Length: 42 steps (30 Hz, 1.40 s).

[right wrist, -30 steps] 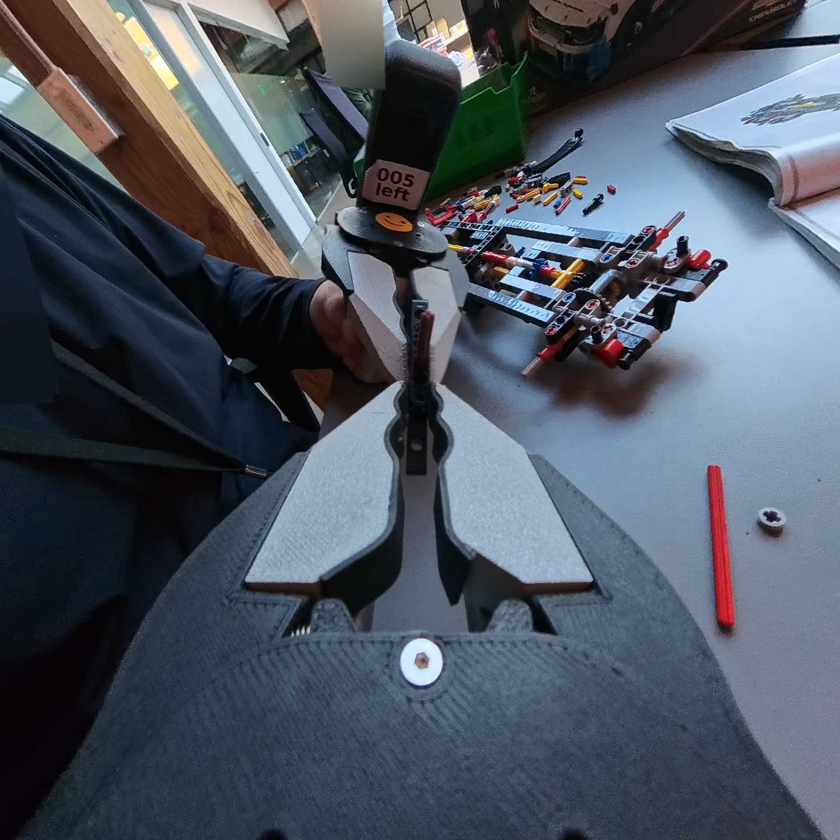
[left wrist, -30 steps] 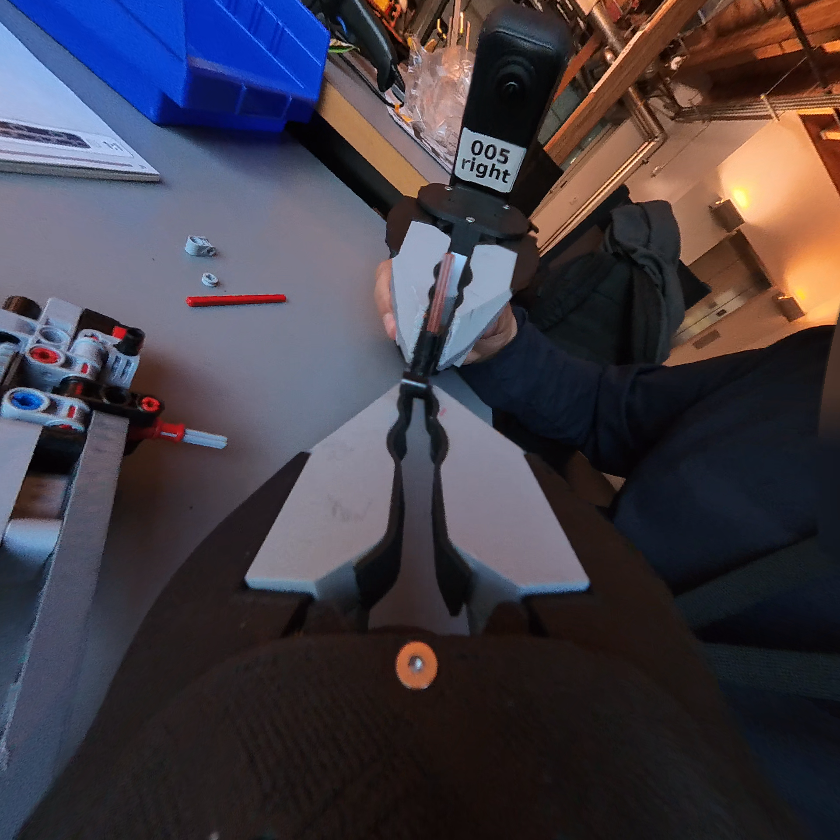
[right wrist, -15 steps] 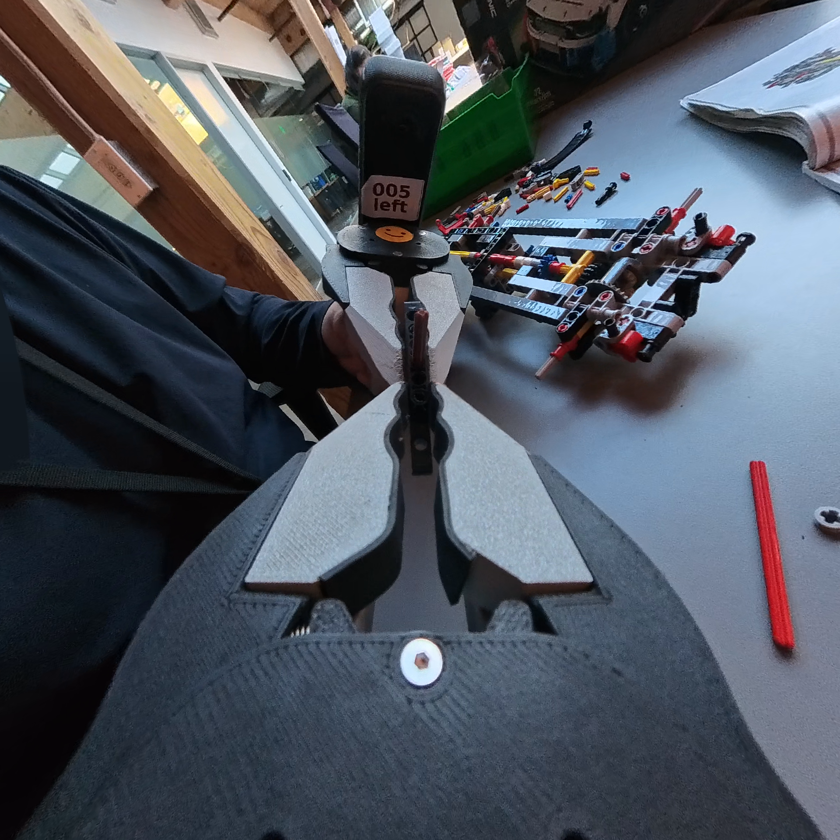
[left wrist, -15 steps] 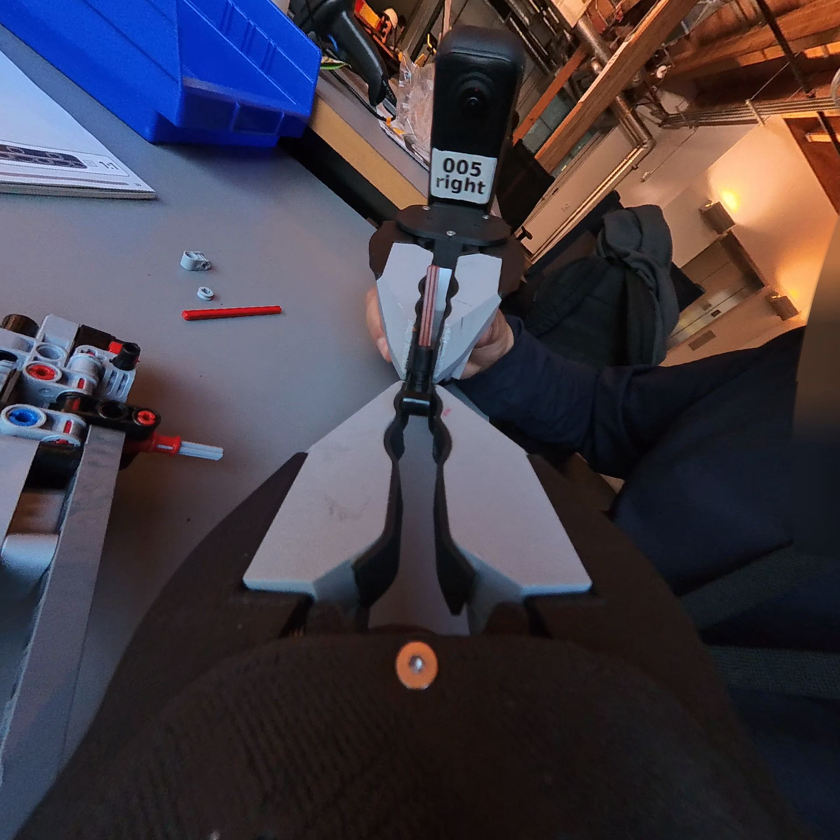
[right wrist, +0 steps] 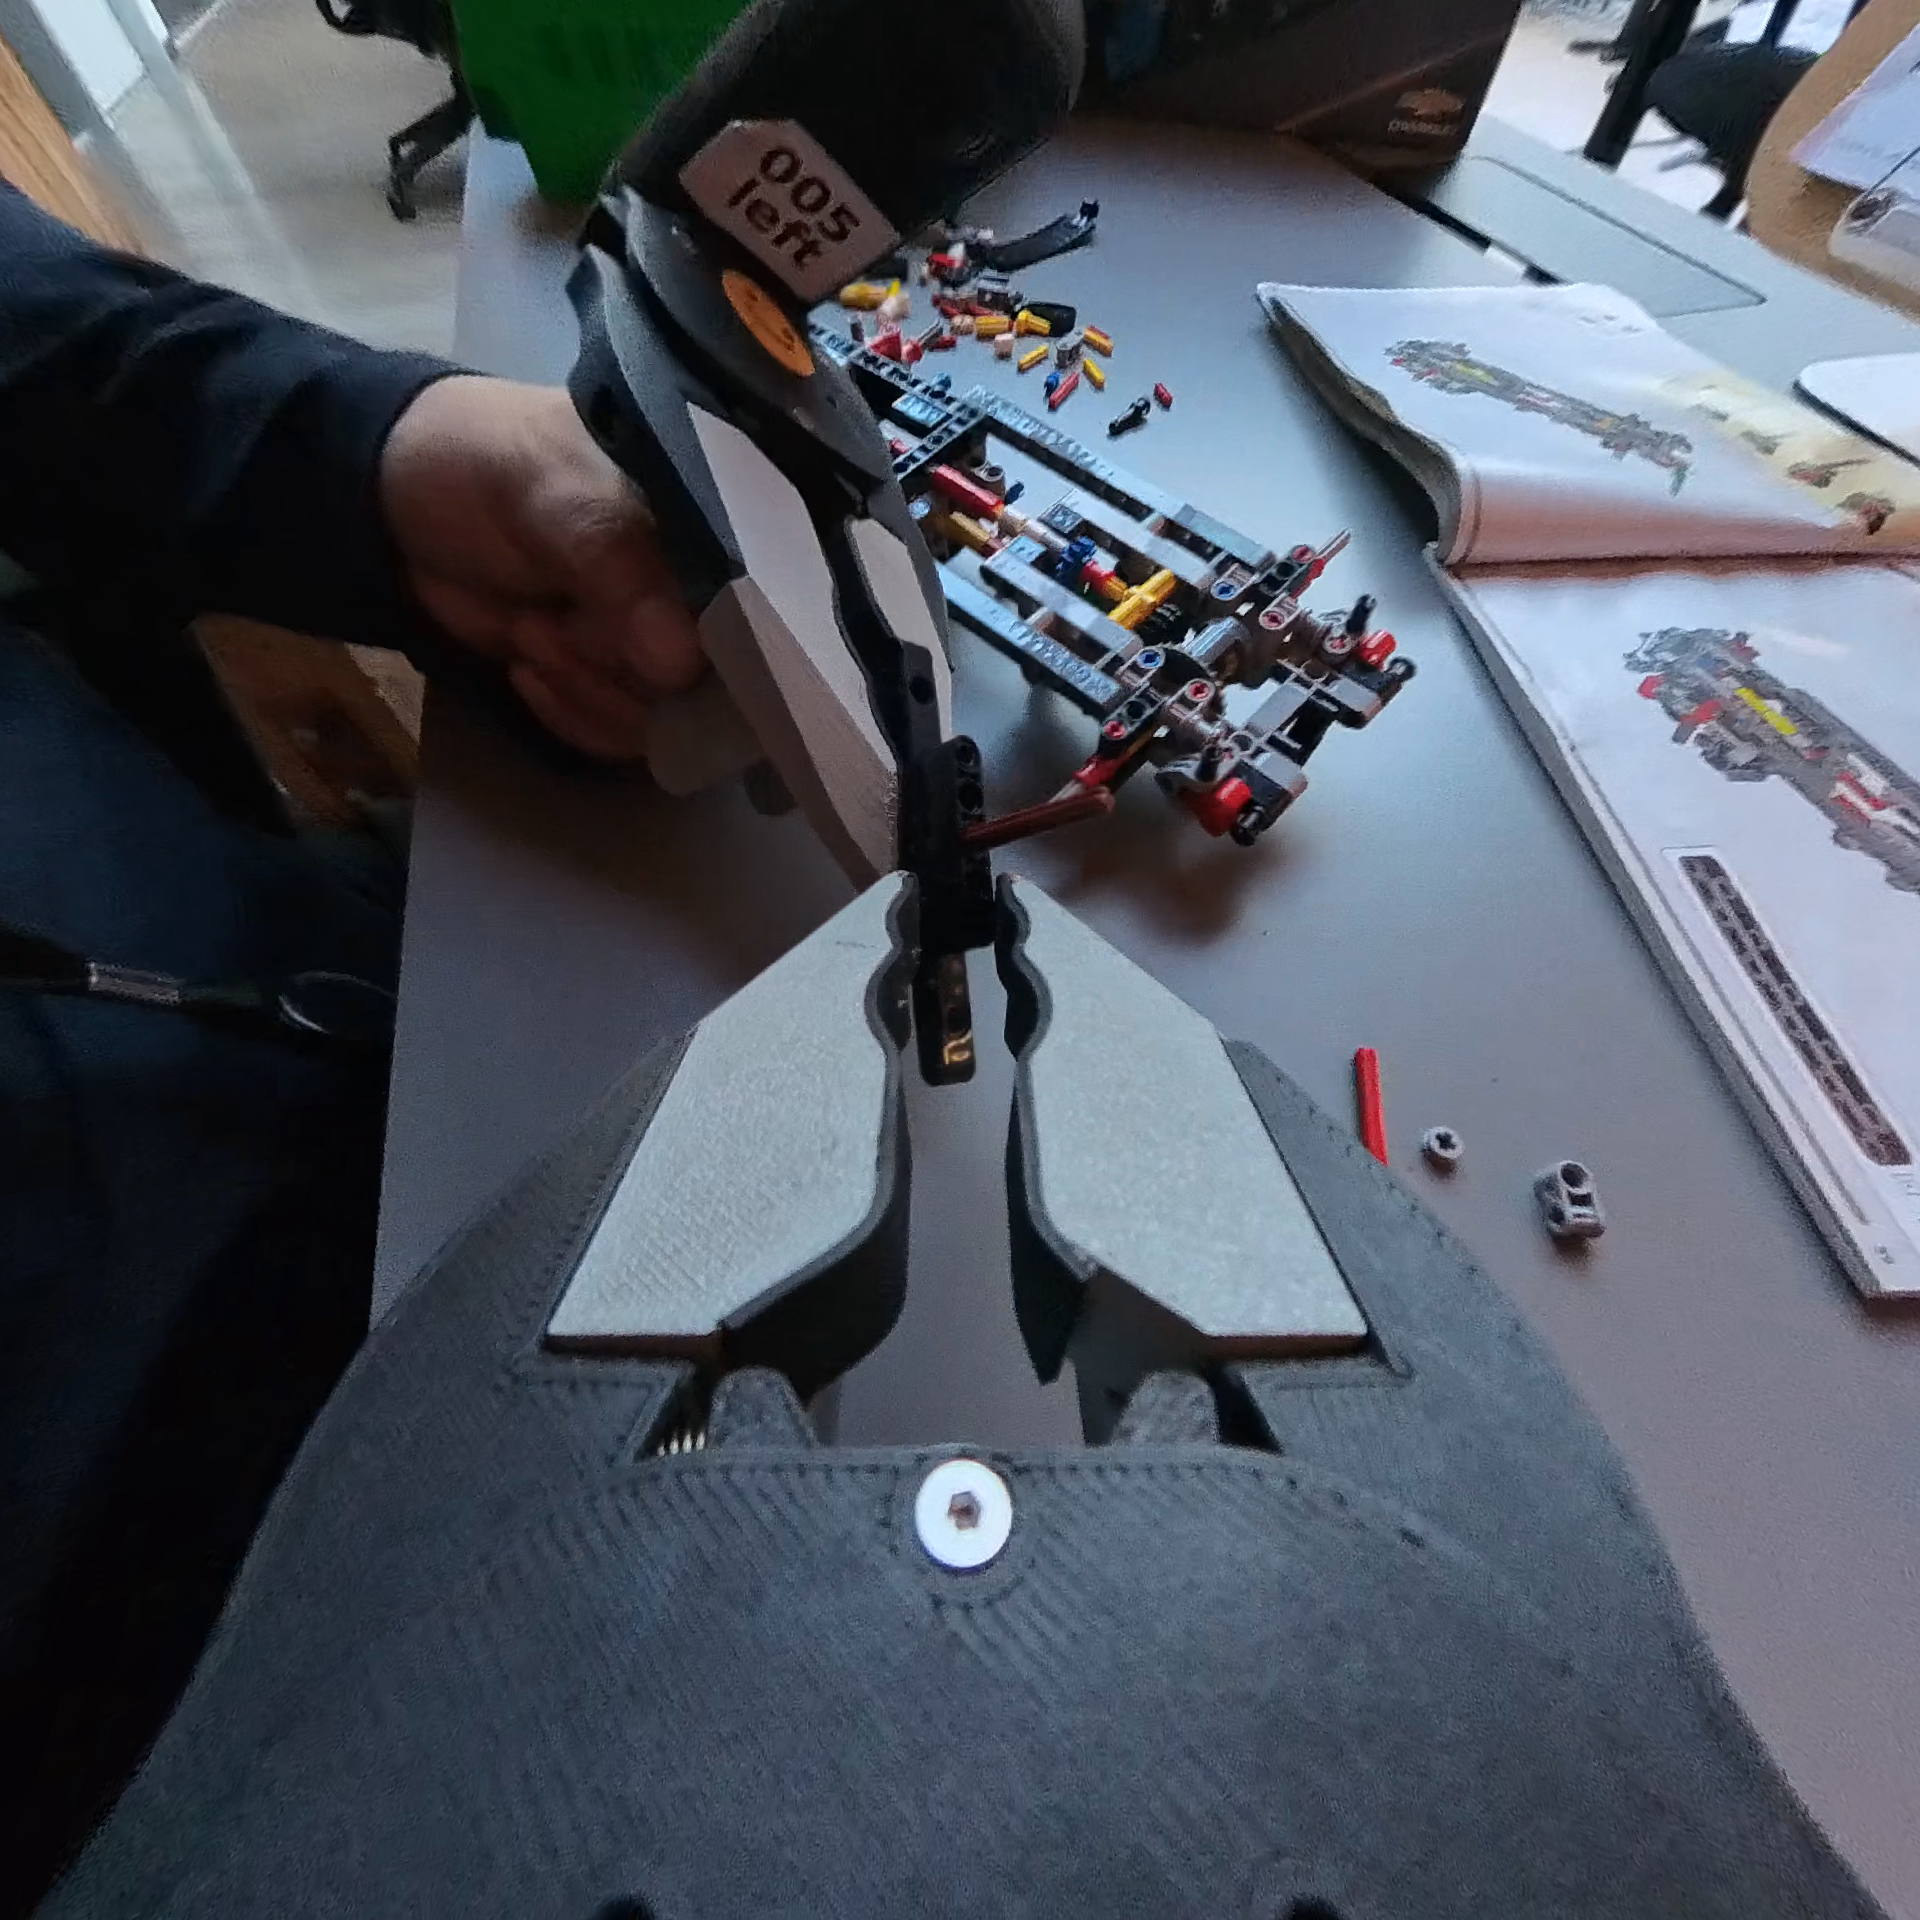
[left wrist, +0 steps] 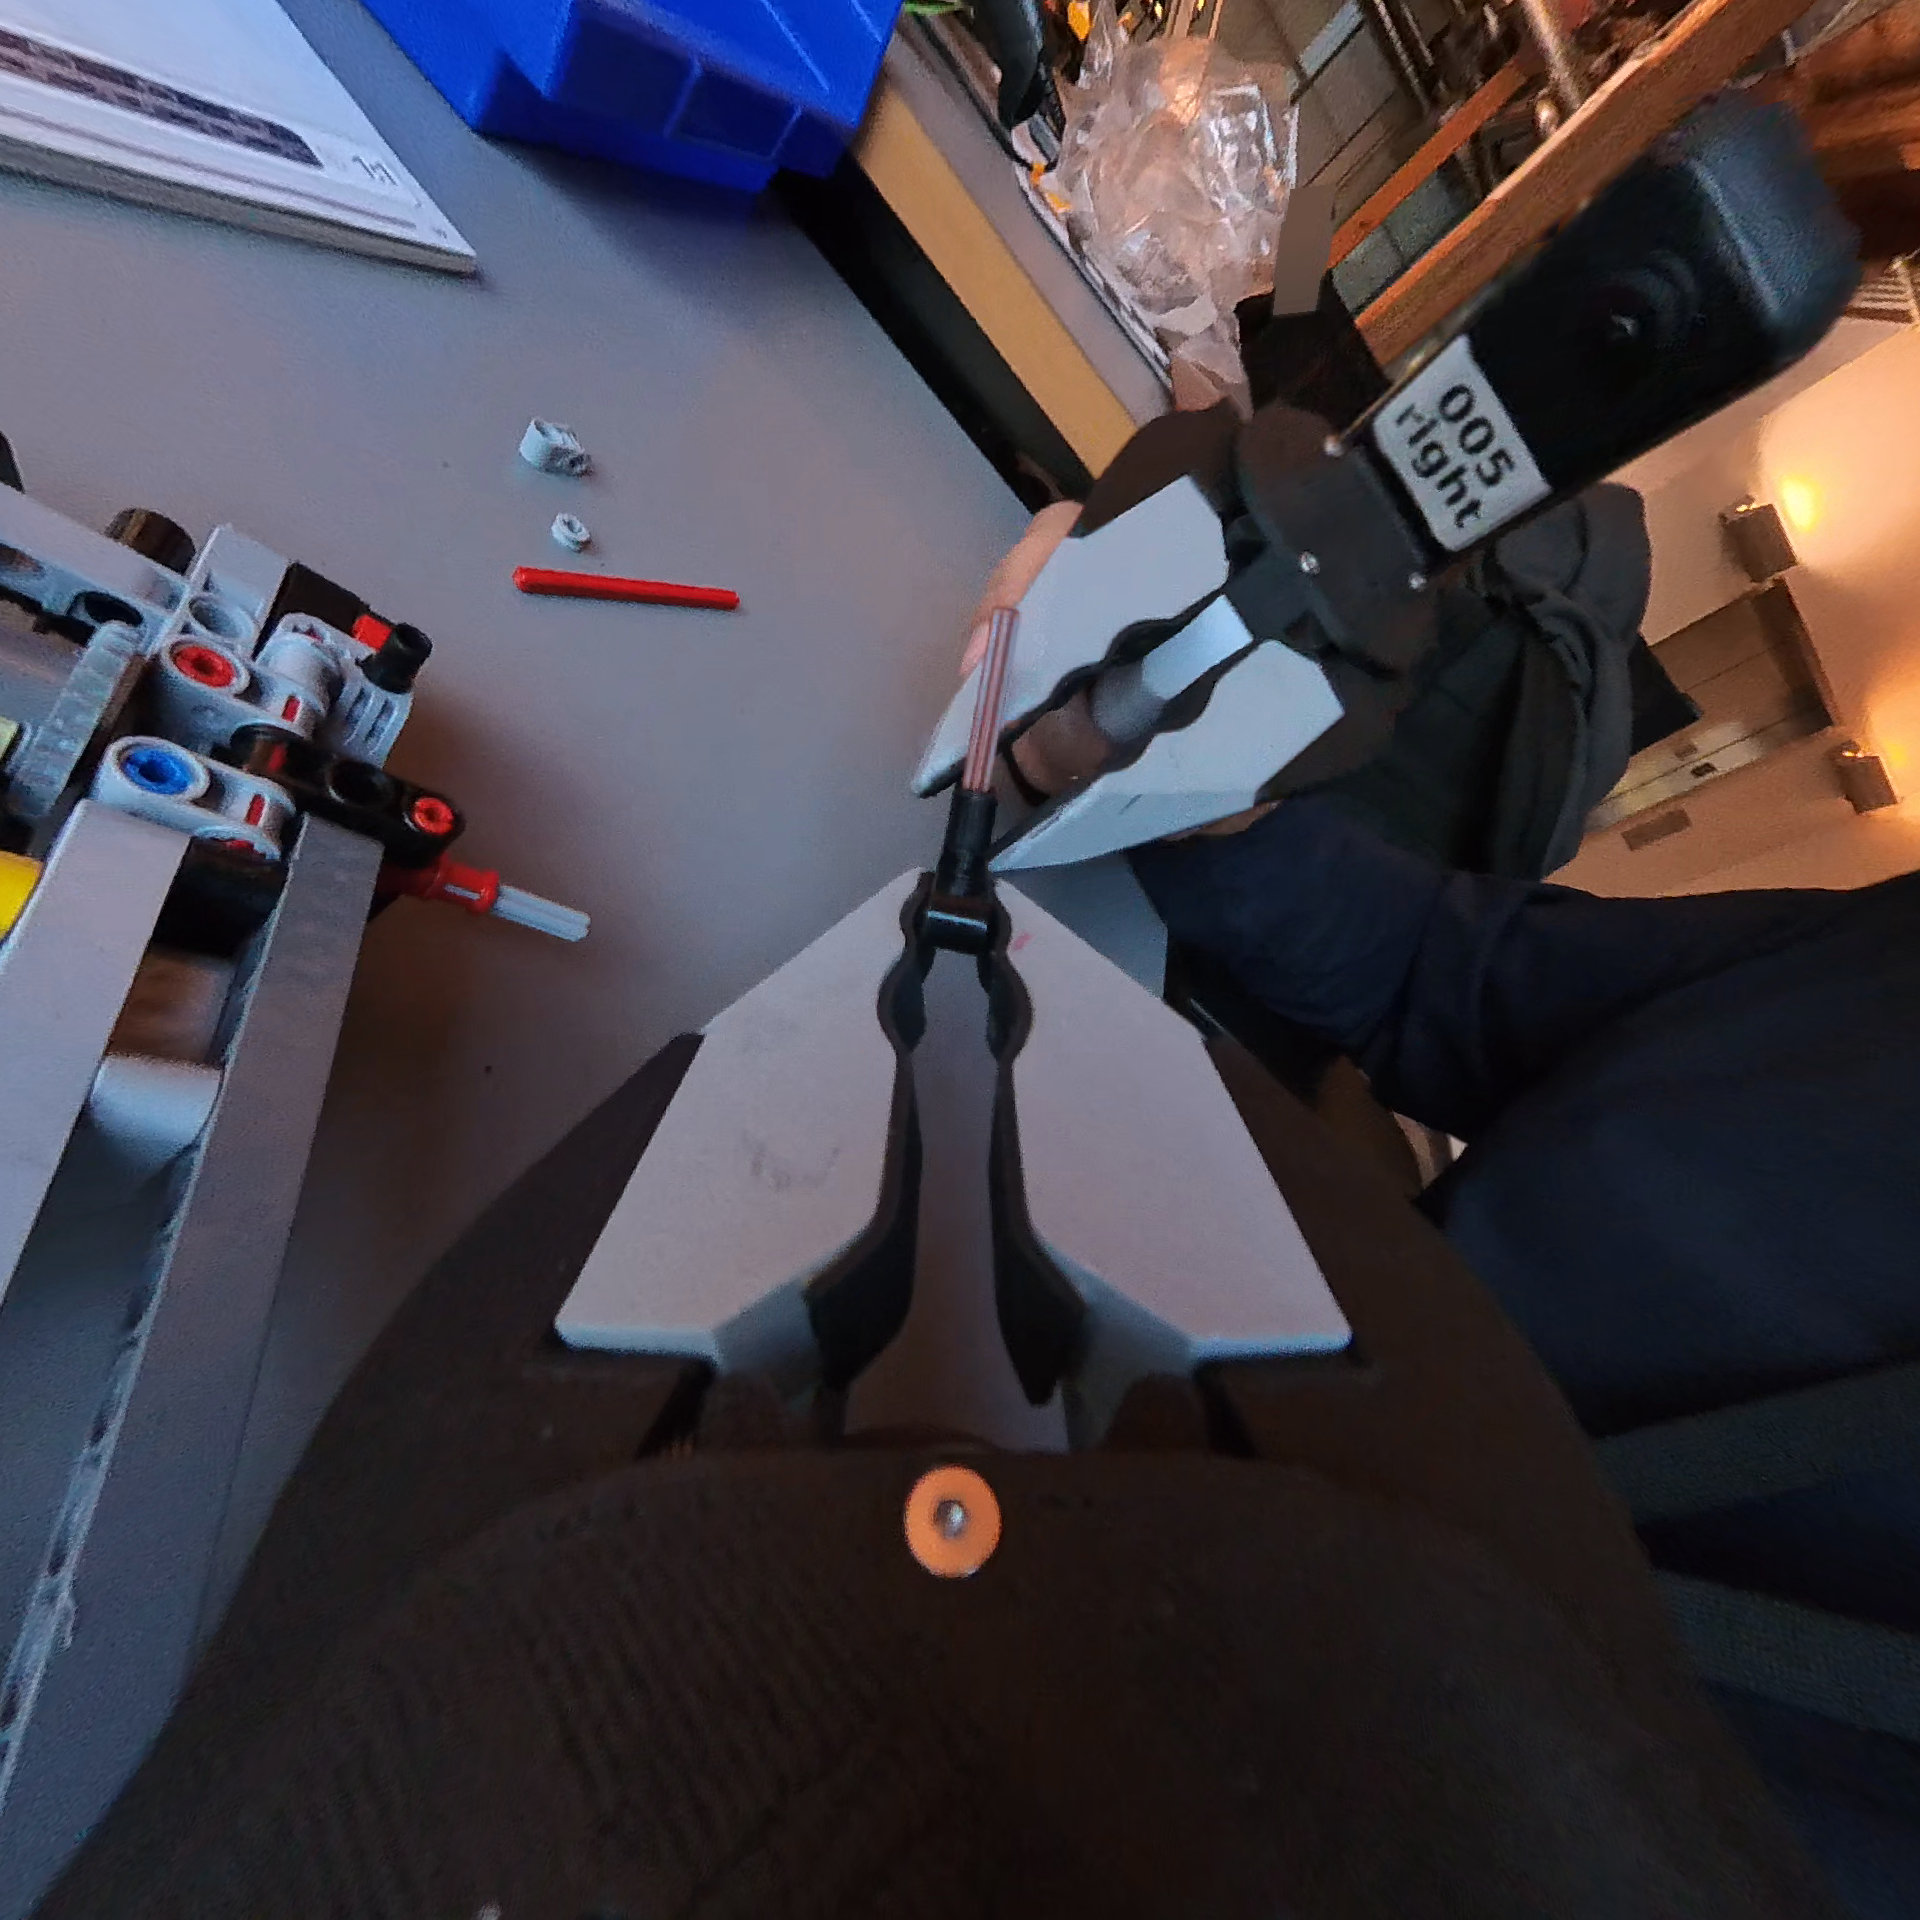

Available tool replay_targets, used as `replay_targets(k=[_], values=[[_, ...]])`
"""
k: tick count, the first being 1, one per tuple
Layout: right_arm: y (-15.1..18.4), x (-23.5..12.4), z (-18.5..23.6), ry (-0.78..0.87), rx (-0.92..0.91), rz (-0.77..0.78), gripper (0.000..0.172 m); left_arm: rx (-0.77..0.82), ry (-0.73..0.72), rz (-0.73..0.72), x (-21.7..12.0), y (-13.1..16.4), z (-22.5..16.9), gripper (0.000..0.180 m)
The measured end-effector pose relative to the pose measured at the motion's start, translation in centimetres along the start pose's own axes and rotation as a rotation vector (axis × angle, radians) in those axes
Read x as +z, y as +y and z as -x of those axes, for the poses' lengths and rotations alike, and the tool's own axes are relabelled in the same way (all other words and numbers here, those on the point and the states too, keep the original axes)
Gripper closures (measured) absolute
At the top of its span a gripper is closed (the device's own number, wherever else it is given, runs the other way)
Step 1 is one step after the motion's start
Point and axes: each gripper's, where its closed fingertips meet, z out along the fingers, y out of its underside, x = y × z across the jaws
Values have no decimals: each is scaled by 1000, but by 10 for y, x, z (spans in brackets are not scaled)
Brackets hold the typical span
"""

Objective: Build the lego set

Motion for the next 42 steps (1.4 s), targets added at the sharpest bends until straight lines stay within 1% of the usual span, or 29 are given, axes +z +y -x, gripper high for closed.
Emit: replay_targets(k=[1, 3, 5, 7, 9, 13, 16, 18, 19, 22, 25, 28, 30, 31, 33, 35, 37, 38, 39, 40, 42], values=[[2, 0, 2, -25, 23, 6, 160, -1, 1, 14, 0, 2, 0, 176], [1, 1, 7, -139, 141, -25, 161, 15, 10, 47, 1, 6, -2, 176], [-5, -2, 15, -283, 277, -72, 164, 79, 44, 59, 0, 8, -9, 176], [-13, -4, 20, -345, 330, -126, 166, 155, 67, 51, -4, 6, -16, 176], [-19, -4, 21, -330, 332, -159, 167, 193, 65, 8, -8, 0, -19, 175], [-30, -5, 19, -297, 349, -194, 167, 185, 96, -85, -11, -10, -26, 172], [-38, -5, 18, -286, 382, -241, 167, 176, 124, -150, -15, -16, -30, 175], [-44, -5, 11, -259, 449, -319, 168, 169, 77, -216, -17, -24, -28, 175], [-47, -4, 7, -240, 496, -369, 167, 137, 64, -256, -18, -29, -27, 175], [-46, 1, -7, -205, 643, -448, 167, -6, 52, -352, -19, -36, -16, 175], [-46, 3, -13, -181, 692, -470, 167, 1, 5, -376, -19, -39, -11, 175], [-46, 2, -18, -193, 752, -501, 167, 6, -28, -390, -20, -40, -8, 174], [-43, -21, -49, -135, 846, -629, 167, 34, -86, -401, -26, -39, -3, 176], [-39, -32, -60, -127, 865, -648, 168, 63, -109, -399, -29, -38, -3, 176], [-36, -36, -60, -76, 802, -628, 168, 105, -144, -393, -32, -38, -1, 176], [-40, -27, -49, -93, 758, -590, 167, 112, -144, -385, -31, -40, 1, 176], [-40, -20, -41, -98, 707, -527, 168, 80, -56, -310, -22, -33, -5, 176], [-39, -16, -36, -131, 704, -479, 168, 62, -35, -290, -20, -31, -5, 175], [-36, -14, -34, -151, 716, -426, 168, 69, -25, -302, -21, -32, -7, 175], [-29, -13, -34, -141, 710, -350, 168, 79, -6, -303, -22, -32, -10, 175], [-4, -10, -38, -80, 670, -132, 167, 79, 1, -277, -20, -28, -11, 175]])
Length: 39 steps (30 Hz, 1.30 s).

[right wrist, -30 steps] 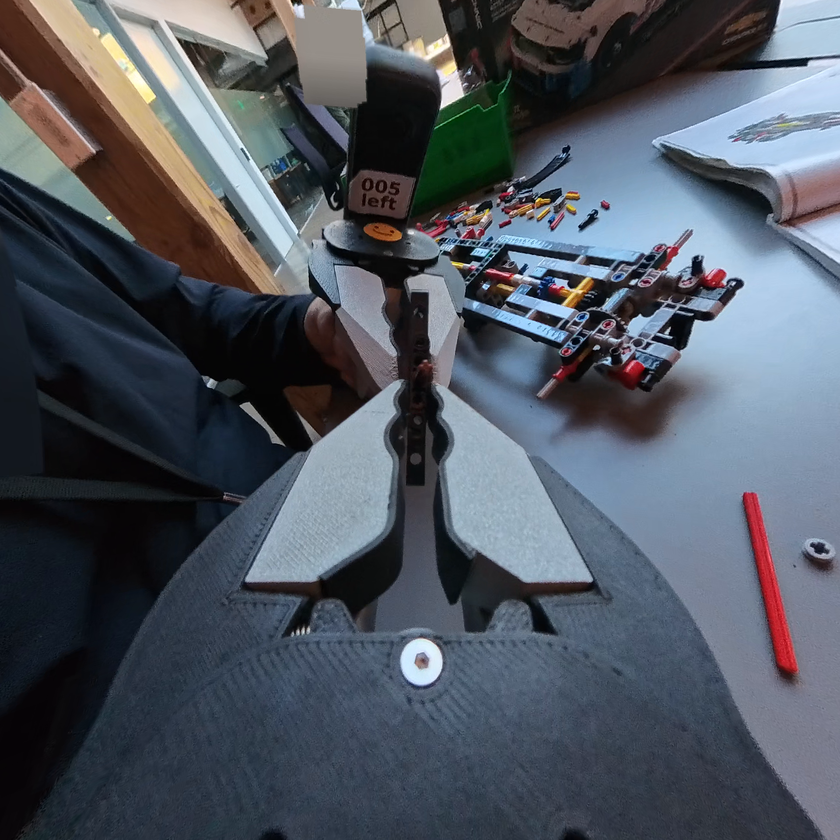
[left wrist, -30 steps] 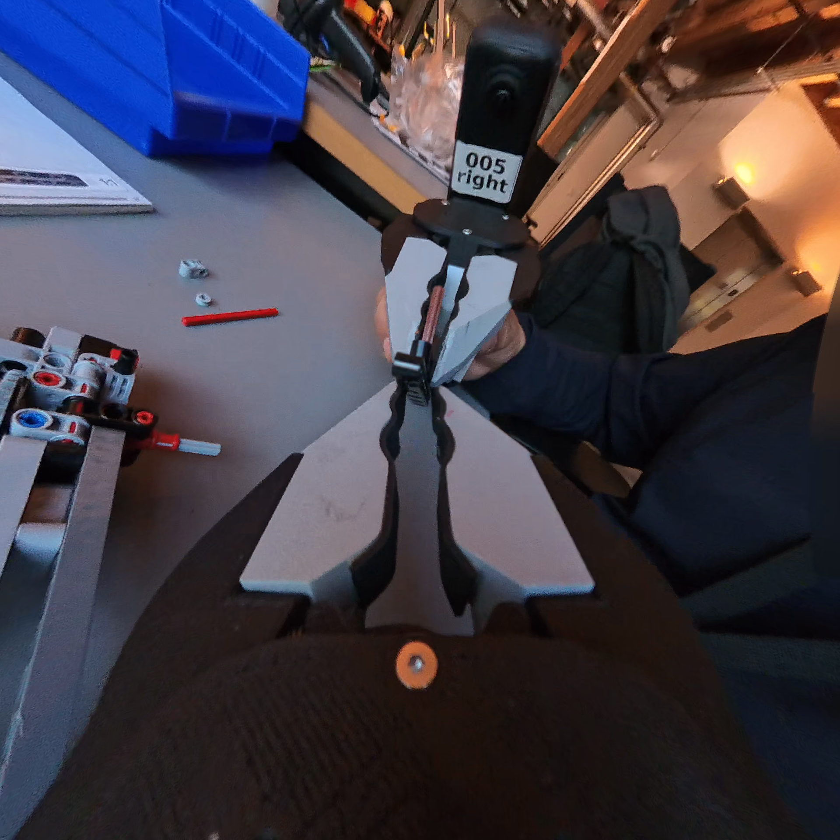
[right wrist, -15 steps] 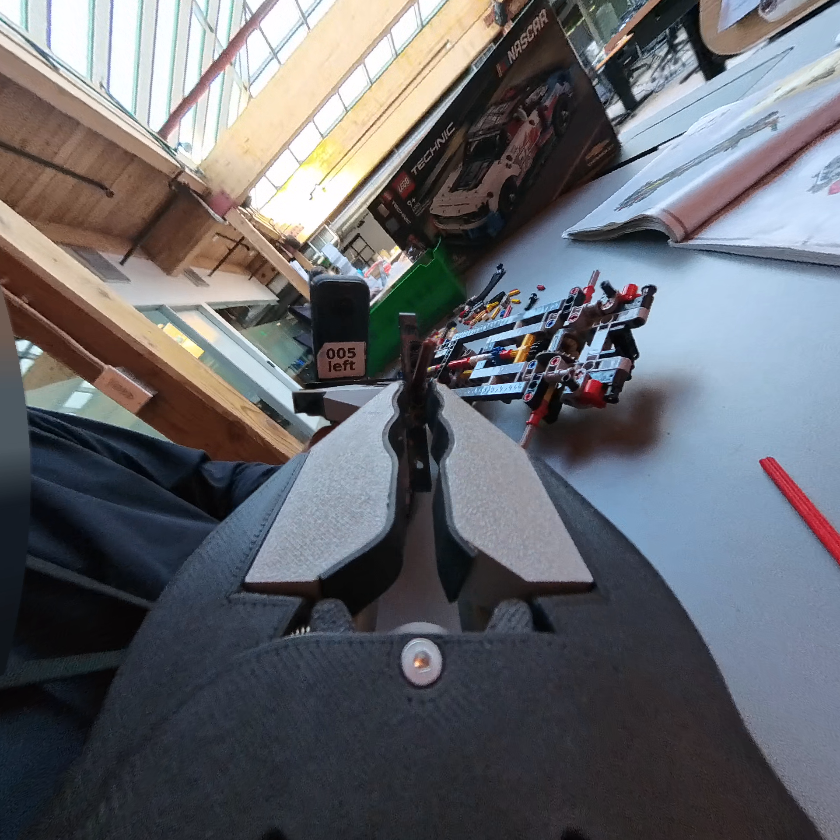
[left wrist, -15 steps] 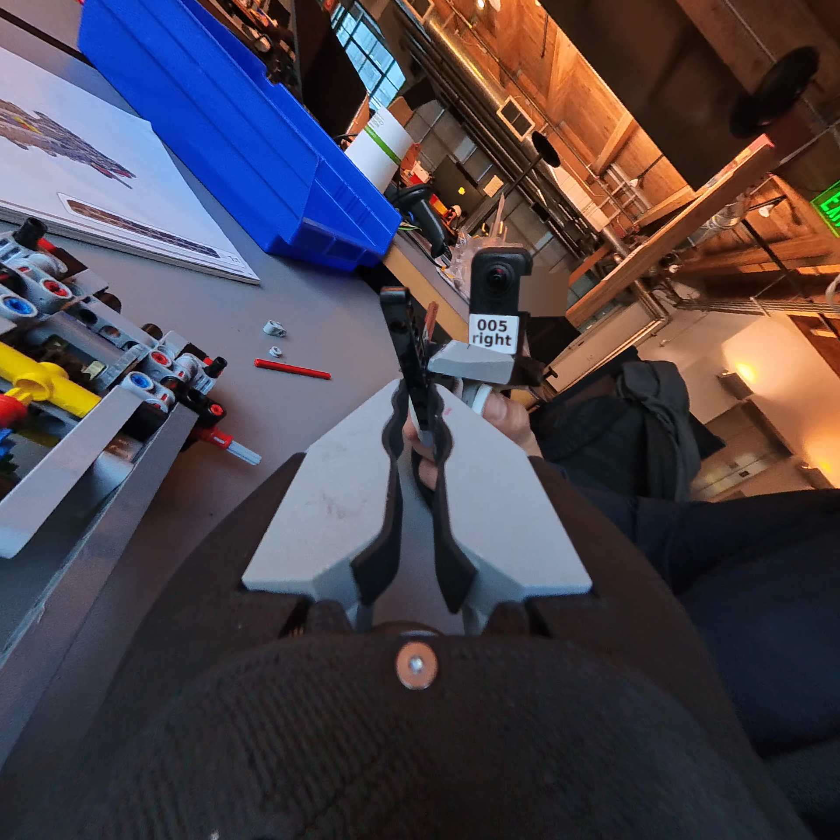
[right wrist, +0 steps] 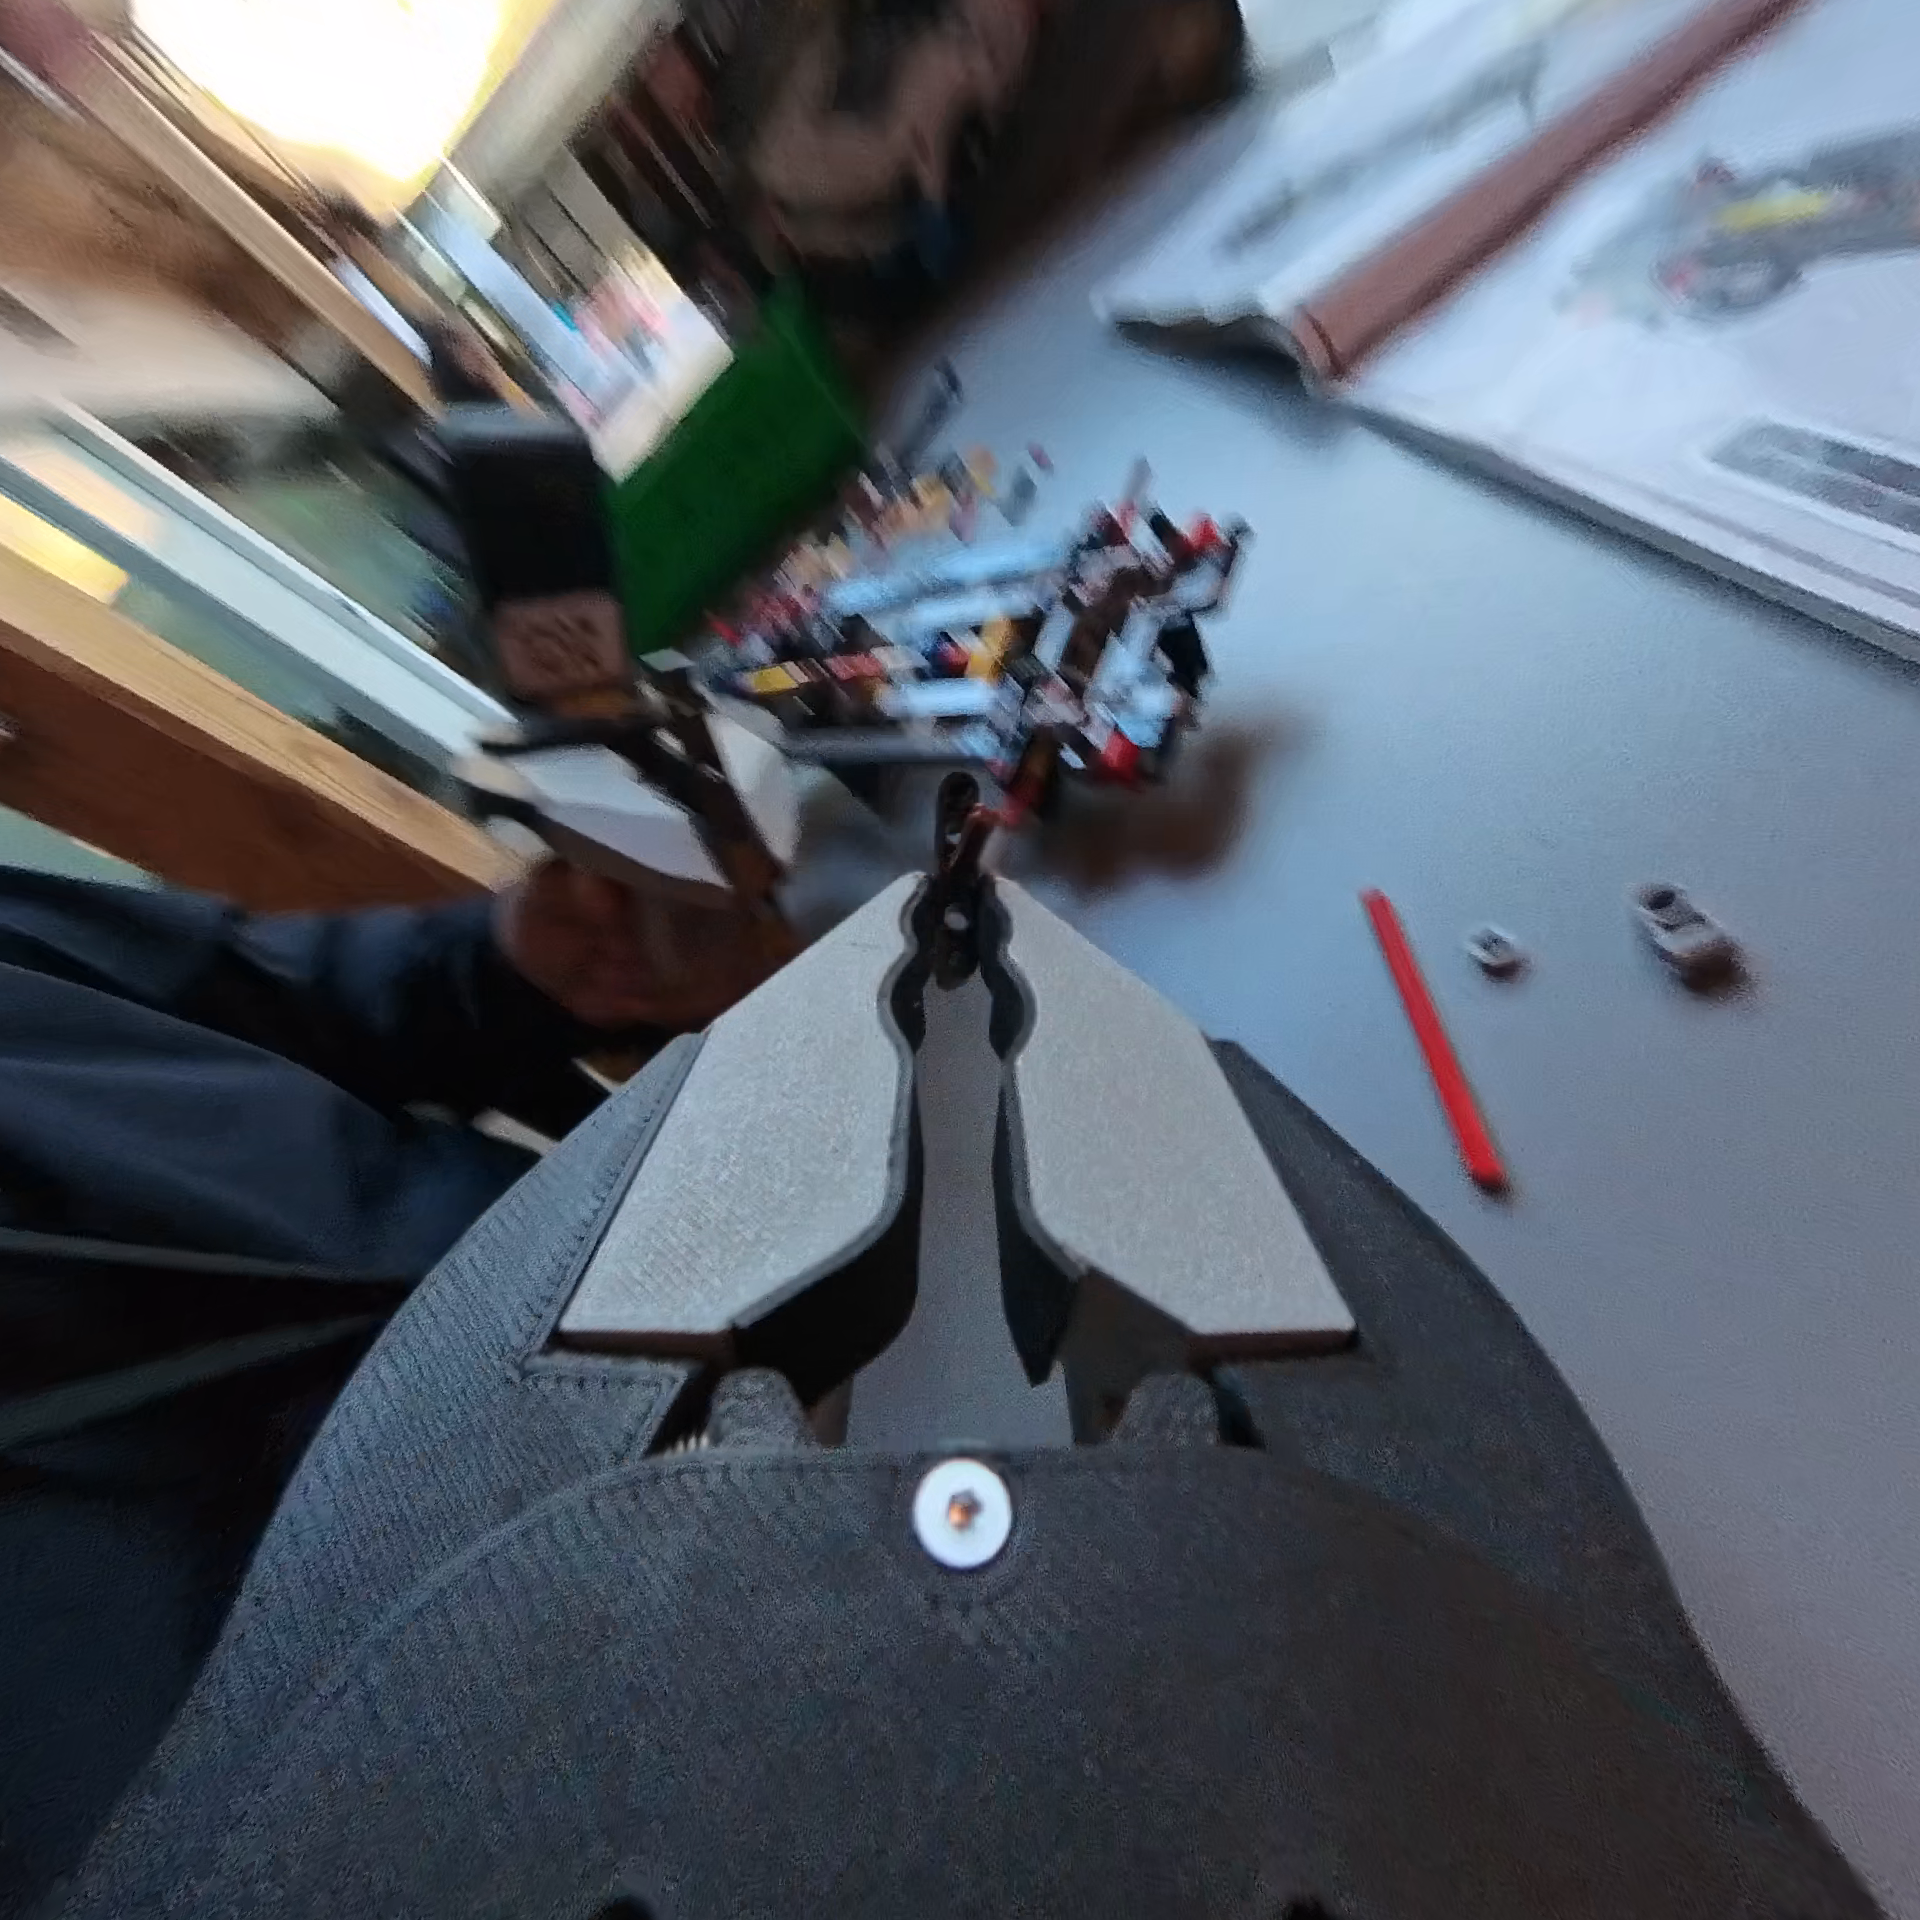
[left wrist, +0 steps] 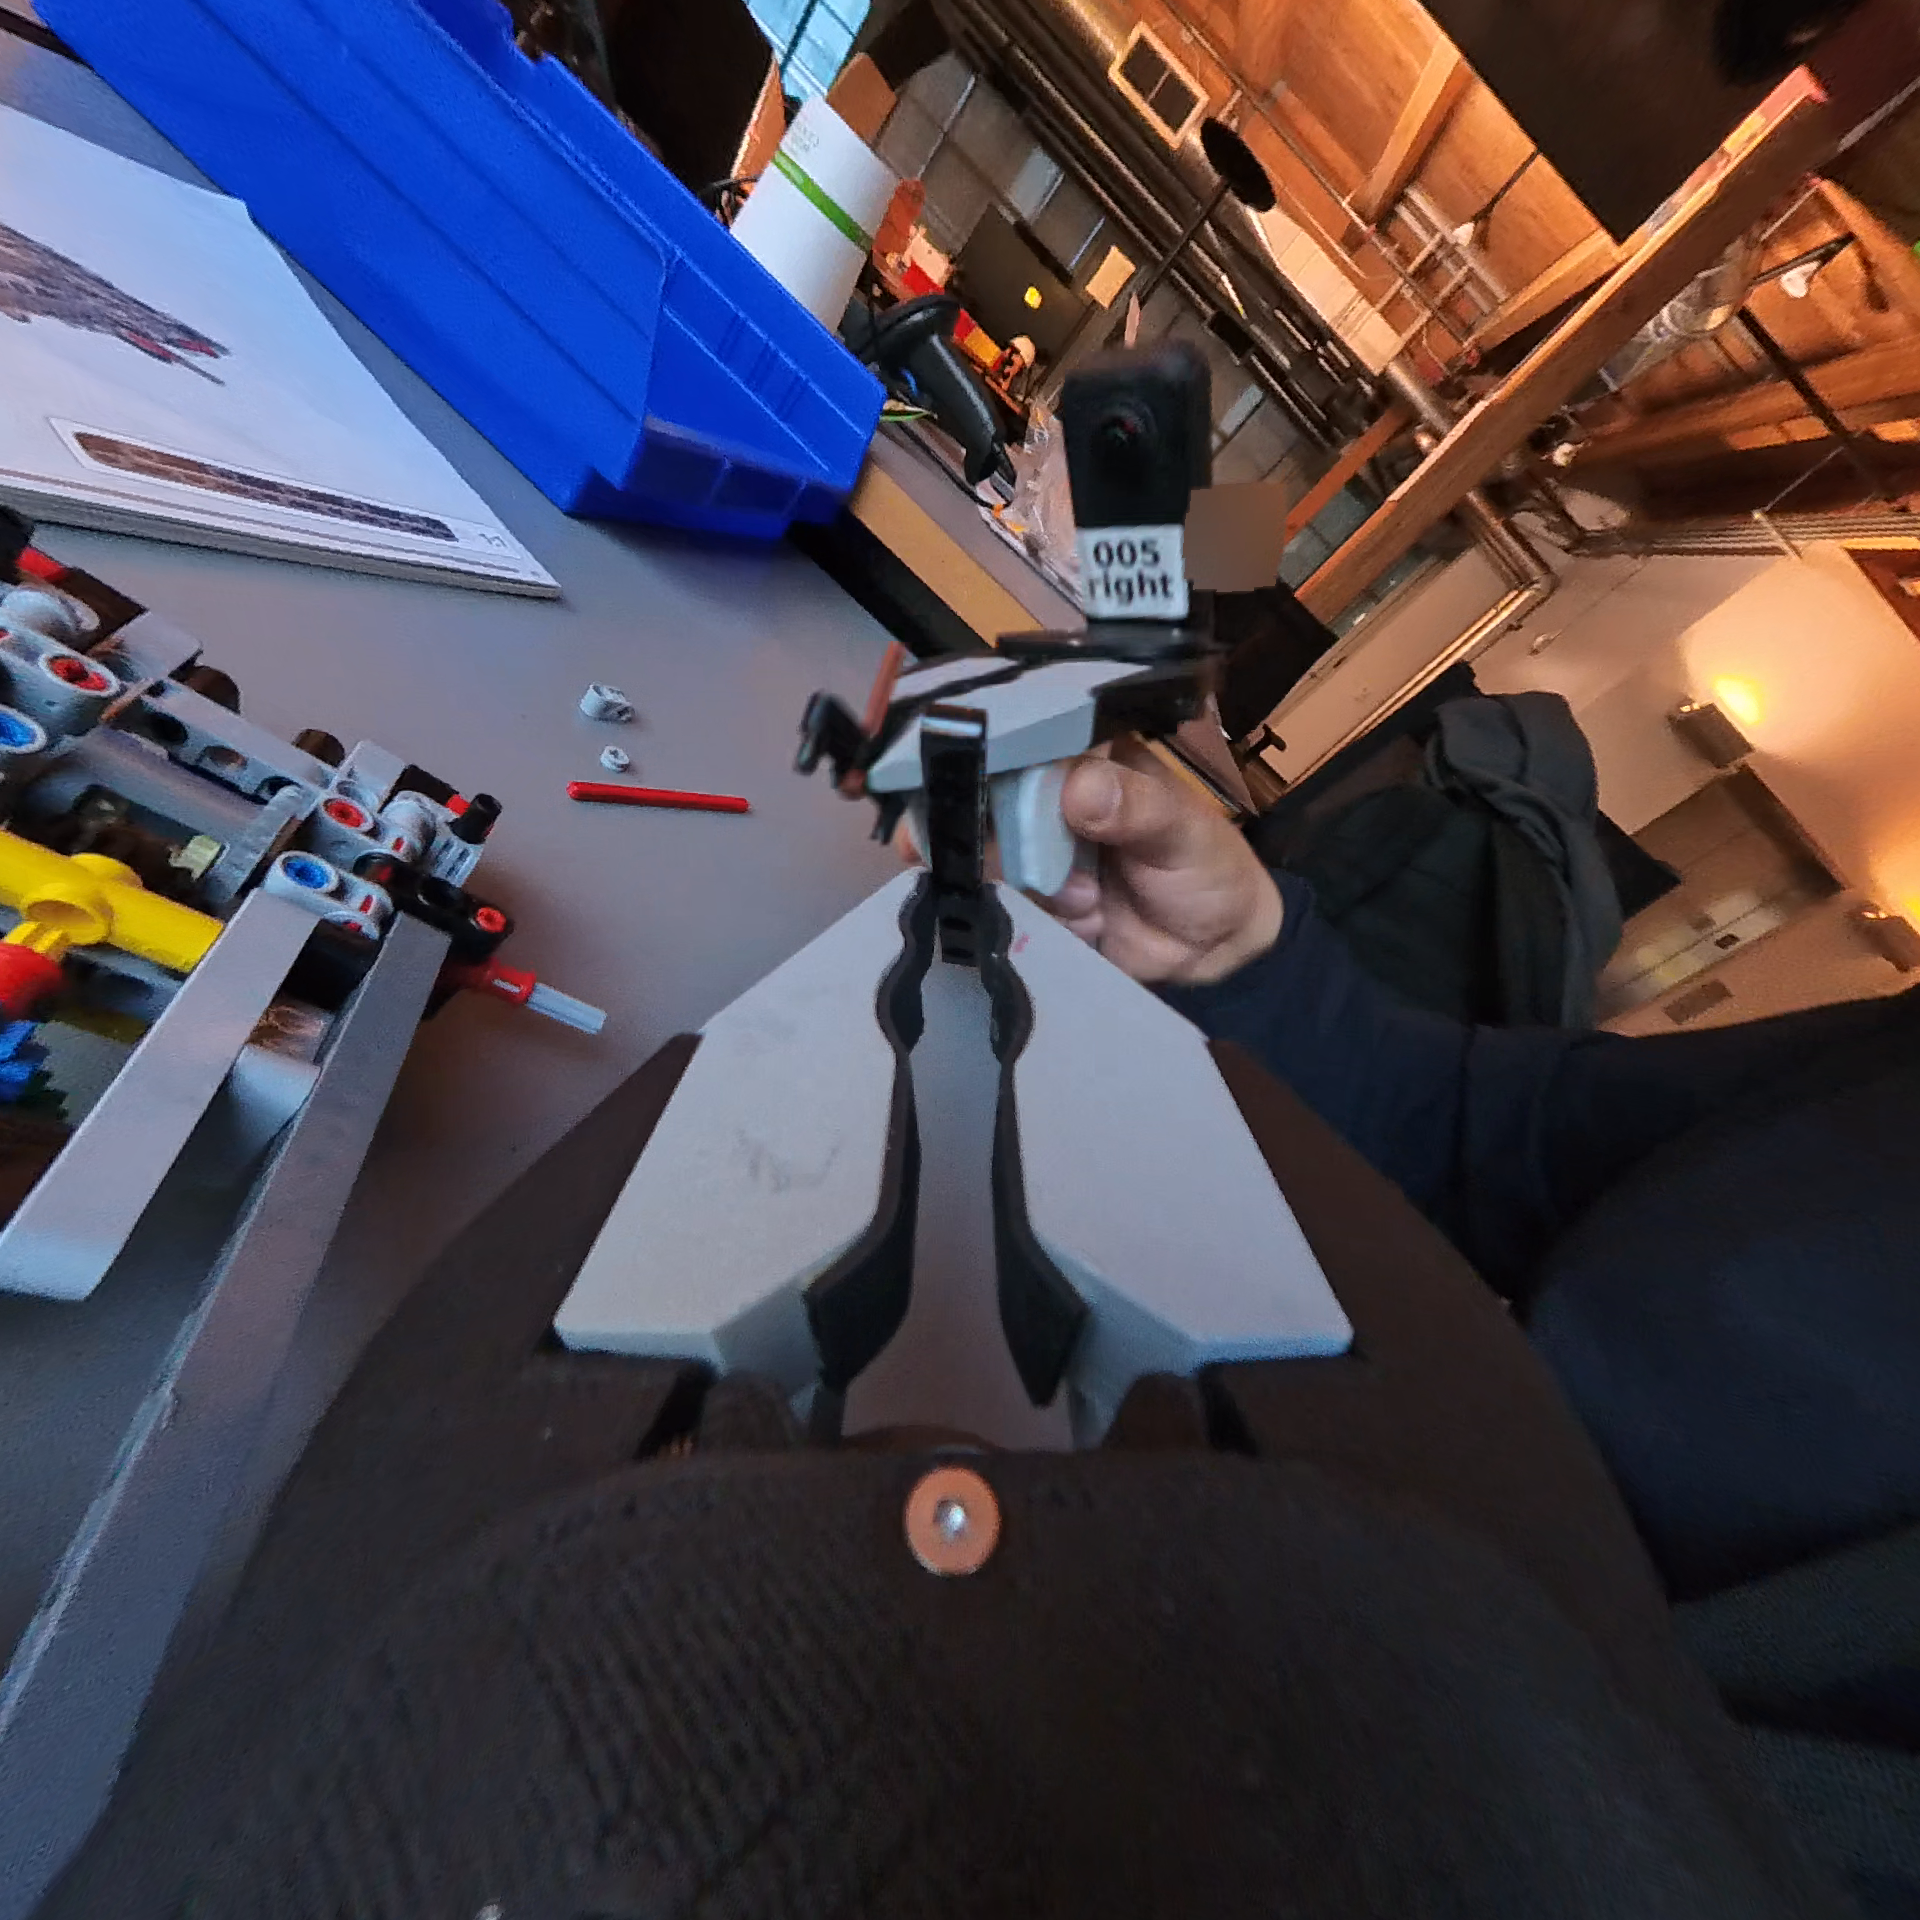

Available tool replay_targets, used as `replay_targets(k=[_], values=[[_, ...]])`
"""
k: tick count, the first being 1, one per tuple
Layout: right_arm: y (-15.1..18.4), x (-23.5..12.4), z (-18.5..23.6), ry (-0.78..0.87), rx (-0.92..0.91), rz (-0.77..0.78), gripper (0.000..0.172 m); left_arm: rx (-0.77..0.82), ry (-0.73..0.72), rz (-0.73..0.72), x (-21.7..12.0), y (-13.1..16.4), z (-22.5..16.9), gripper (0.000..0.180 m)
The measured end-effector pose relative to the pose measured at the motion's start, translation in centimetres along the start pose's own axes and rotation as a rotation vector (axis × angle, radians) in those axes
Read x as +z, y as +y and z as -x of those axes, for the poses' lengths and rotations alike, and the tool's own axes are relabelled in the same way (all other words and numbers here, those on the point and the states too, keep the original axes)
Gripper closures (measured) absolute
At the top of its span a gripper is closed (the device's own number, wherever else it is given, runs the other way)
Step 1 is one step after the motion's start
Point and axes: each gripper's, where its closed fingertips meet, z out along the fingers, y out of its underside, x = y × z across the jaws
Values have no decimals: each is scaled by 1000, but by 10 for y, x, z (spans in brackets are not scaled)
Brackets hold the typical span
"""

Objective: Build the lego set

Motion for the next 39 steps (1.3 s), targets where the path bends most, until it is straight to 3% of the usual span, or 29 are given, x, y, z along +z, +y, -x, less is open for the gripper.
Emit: replay_targets(k=[2, 9, 11, 14, 16, 19, 22, 27, 29, 32, 37, 39], values=[[15, -5, -19, 108, -30, 141, 165, 3, 16, 16, 2, 2, -2, 175], [25, -40, -47, 416, -185, 282, 132, -19, 97, 9, 0, 1, -11, 175], [13, -40, -19, 352, -266, 199, 132, -23, 138, 13, -1, 1, -17, 175], [16, -19, 47, 59, -325, 131, 141, -11, 189, 31, 2, 3, -25, 175], [22, -8, 57, 11, -342, 142, 143, -2, 205, 38, 4, 3, -30, 175], [21, 0, 74, -130, -283, 100, 163, 9, 218, 29, 4, -1, -37, 175], [14, -1, 79, -222, -212, 55, 166, 17, 214, 9, 1, -7, -41, 175], [9, -1, 66, -181, -243, 25, 167, 4, 147, 49, 3, -8, -33, 174], [2, -7, 55, -116, -268, -3, 167, -16, 129, 88, -5, -14, -30, 158], [-6, -19, 28, -3, -286, -12, 167, 90, 24, 141, -33, -40, -18, 154], [-12, -24, -16, 169, -340, 10, 166, 342, -426, 459, -98, -66, 69, 135], [-13, -22, -27, 213, -371, 11, 167, 351, -513, 552, -118, -67, 97, 134]])
